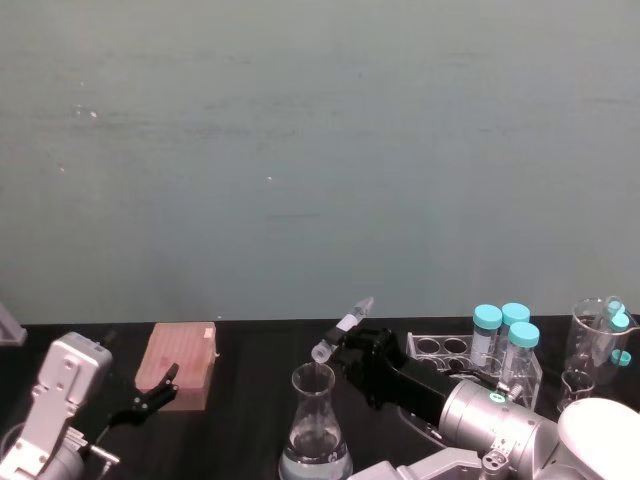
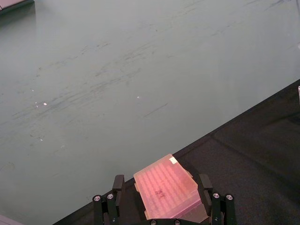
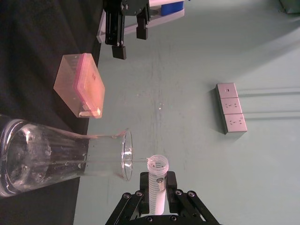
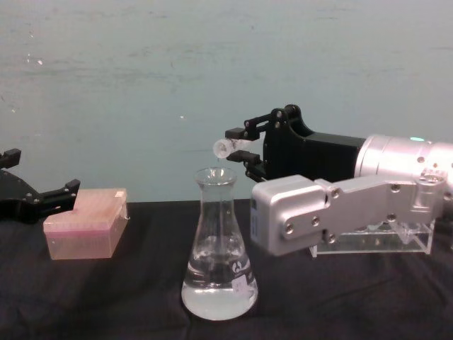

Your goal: Pour the liquid from the test tube into the beaker using one hand.

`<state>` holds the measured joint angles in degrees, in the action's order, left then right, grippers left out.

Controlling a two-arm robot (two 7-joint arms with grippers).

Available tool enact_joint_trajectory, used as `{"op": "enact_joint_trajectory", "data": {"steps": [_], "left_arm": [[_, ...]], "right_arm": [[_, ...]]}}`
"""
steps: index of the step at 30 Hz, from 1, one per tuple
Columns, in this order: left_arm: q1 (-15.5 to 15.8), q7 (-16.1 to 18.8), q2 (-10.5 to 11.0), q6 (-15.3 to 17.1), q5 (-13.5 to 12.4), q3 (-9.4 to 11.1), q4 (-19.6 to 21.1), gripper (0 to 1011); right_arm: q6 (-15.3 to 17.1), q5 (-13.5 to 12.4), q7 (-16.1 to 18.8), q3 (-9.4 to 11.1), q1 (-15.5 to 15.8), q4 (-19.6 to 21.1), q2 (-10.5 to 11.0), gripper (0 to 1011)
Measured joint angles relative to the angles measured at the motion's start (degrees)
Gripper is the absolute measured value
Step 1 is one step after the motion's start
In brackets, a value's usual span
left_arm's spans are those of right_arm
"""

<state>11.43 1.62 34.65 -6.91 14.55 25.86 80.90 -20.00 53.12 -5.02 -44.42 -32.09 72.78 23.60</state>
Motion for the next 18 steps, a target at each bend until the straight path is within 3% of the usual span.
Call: {"op": "enact_joint_trajectory", "data": {"steps": [18], "left_arm": [[0.0,0.0,0.0,0.0,0.0,0.0,0.0,1000]], "right_arm": [[0.77,3.76,-3.3,-2.09,-1.51,-1.29,0.5,222]]}}
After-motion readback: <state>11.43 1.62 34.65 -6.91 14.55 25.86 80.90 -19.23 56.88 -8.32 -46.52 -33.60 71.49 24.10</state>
